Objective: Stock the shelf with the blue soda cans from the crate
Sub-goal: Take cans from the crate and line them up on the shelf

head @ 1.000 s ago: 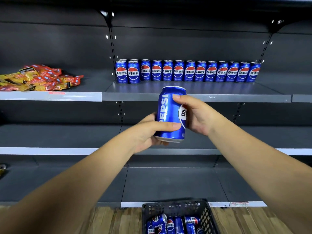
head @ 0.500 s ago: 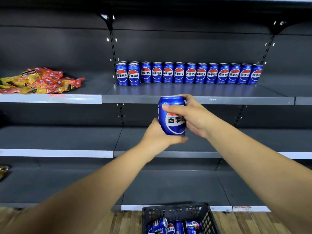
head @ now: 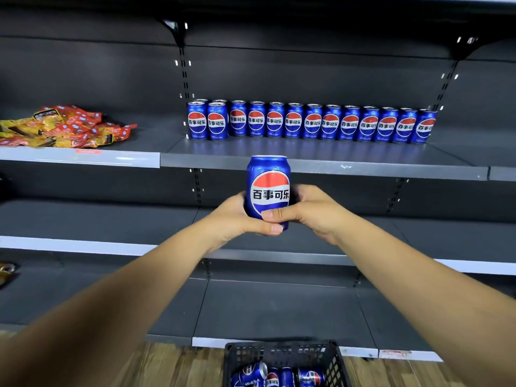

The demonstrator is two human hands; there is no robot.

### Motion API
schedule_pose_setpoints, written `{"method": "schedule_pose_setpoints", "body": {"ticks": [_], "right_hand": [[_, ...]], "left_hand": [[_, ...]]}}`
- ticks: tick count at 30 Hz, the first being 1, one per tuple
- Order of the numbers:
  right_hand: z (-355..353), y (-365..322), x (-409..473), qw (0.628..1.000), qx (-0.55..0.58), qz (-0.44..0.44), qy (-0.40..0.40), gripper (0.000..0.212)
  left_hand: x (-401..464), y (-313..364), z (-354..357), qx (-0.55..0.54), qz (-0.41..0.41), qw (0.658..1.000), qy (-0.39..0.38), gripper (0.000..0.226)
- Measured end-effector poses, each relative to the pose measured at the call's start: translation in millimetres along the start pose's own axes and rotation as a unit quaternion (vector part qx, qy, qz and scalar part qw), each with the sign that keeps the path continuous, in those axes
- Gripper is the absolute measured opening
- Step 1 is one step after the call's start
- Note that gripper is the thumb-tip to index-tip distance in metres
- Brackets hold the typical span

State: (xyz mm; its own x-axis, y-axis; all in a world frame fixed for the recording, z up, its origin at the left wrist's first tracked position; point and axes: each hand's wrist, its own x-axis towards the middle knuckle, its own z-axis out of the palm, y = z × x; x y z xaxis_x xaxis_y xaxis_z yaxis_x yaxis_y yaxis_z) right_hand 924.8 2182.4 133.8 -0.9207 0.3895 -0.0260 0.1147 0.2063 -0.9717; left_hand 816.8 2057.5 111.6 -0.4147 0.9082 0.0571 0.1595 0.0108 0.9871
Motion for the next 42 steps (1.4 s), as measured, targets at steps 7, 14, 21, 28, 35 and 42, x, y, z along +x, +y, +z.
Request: {"method": "schedule_pose_setpoints", "body": {"ticks": [7, 14, 21, 28, 35, 42], "right_hand": [[-5, 6, 13, 0.998, 0.025, -0.036, 0.048, 0.039], [-15, 0, 59, 0.996, 0.021, -0.034, 0.079, 0.044], [-17, -13, 123, 0.993, 0.003, -0.045, 0.108, 0.047], [-6, -35, 208, 0.988, -0.001, -0.046, 0.149, 0.049], [5, -26, 279, 0.975, -0.049, -0.041, 0.213, 0.045], [6, -4, 335, 0.965, -0.064, -0.004, 0.254, 0.052]], "left_hand": [[10, -4, -4, 0.018, -0.015, 0.999, 0.044, 0.081], [36, -22, -42, 0.023, -0.073, 0.987, 0.139, 0.077], [84, -24, -106, 0.011, -0.096, 0.977, 0.19, 0.017], [147, -20, -176, 0.027, -0.05, 0.966, 0.253, 0.019], [204, -21, -237, 0.026, 0.031, 0.955, 0.293, 0.026], [259, -58, -280, 0.048, 0.022, 0.934, 0.353, 0.036]]}}
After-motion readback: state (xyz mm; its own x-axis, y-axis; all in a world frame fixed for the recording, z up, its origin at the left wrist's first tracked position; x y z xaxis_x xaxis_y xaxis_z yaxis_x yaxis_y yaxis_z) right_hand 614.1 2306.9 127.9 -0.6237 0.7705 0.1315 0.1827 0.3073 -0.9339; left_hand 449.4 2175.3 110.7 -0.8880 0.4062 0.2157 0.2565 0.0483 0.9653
